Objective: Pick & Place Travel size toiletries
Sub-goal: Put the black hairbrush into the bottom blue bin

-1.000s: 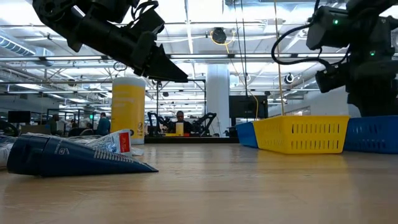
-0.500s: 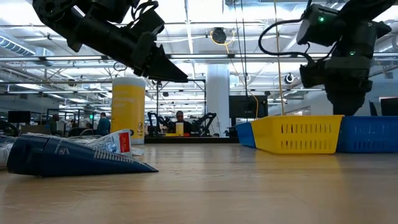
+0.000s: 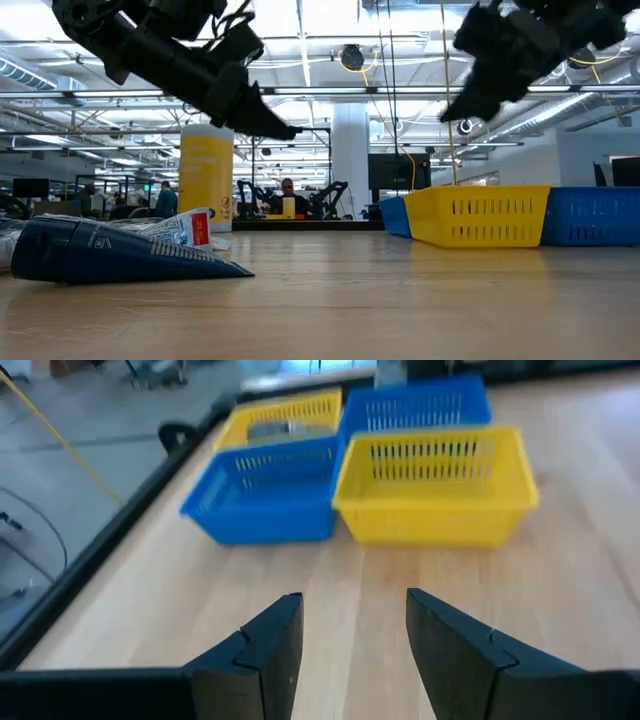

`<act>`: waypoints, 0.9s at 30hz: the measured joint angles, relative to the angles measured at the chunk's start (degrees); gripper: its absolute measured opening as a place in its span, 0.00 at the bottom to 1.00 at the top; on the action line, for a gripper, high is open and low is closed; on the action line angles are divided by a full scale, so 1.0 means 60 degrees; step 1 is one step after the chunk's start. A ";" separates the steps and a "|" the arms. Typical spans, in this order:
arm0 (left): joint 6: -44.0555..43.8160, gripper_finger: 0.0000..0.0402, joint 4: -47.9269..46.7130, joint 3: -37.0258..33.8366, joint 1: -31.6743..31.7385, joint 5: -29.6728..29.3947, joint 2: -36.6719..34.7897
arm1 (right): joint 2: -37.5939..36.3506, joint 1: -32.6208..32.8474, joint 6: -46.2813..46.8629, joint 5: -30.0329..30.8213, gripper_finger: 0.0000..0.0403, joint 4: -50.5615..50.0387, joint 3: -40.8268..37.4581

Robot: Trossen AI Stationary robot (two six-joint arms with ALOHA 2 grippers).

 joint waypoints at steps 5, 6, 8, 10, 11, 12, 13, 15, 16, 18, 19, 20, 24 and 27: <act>-0.0752 0.44 -0.2656 0.0054 -0.0129 -0.1097 -0.1035 | 0.1145 0.0284 -0.2275 -0.1621 0.00 0.5496 -0.1527; -0.1113 0.44 -0.3405 0.0056 -0.0186 -0.1373 -0.1358 | 0.1477 0.0317 -0.2577 -0.1778 0.00 0.6415 -0.1781; -0.1938 0.44 -0.4868 0.0055 -0.0330 -0.1627 -0.1974 | 0.2146 0.0362 -0.3065 -0.1916 0.00 0.7952 -0.2108; -0.2909 0.44 -0.6599 0.0055 -0.0467 -0.1646 -0.2559 | 0.2781 0.0384 -0.3349 -0.1911 0.01 0.8812 -0.2248; -0.3434 0.44 -0.7391 0.0055 -0.0525 -0.1644 -0.2810 | 0.3093 0.0384 -0.3463 -0.1907 0.02 0.9104 -0.2246; -0.3959 0.44 -0.8180 0.0055 -0.0583 -0.1633 -0.3021 | 0.3354 0.0384 -0.3557 -0.1907 0.03 0.9280 -0.2245; -0.4494 0.44 -0.8809 0.0029 -0.0644 -0.1590 -0.3193 | 0.3596 0.0380 -0.3650 -0.1905 0.04 0.9462 -0.2248; -0.5305 0.44 -0.9748 -0.0093 -0.0692 -0.1264 -0.3469 | 0.4094 0.0366 -0.3795 -0.1891 0.07 0.9991 -0.2245; -0.5607 0.44 -1.0067 -0.0181 -0.0691 -0.1014 -0.3547 | 0.4283 0.0366 -0.3829 -0.1891 0.08 1.0128 -0.2245; -0.5864 0.44 -1.0108 -0.0429 -0.0613 -0.0402 -0.3632 | 0.4599 0.0362 -0.3837 -0.1886 0.10 1.0489 -0.2245; -0.5867 0.44 -1.0000 -0.0597 -0.0556 -0.0046 -0.3651 | 0.4733 0.0362 -0.3834 -0.1876 0.11 1.0688 -0.2245; -0.5860 0.45 -0.9817 -0.0787 -0.0493 0.0328 -0.3659 | 0.4824 0.0362 -0.3818 -0.1880 0.12 1.0795 -0.2245; -0.5606 0.54 -0.8521 -0.1656 -0.0102 0.1480 -0.3648 | 0.4968 0.0362 -0.3789 -0.1880 0.15 1.0986 -0.2245; -0.5586 0.62 -0.7631 -0.2226 0.0181 0.1580 -0.3634 | 0.4968 0.0362 -0.3786 -0.1880 0.16 1.1040 -0.2245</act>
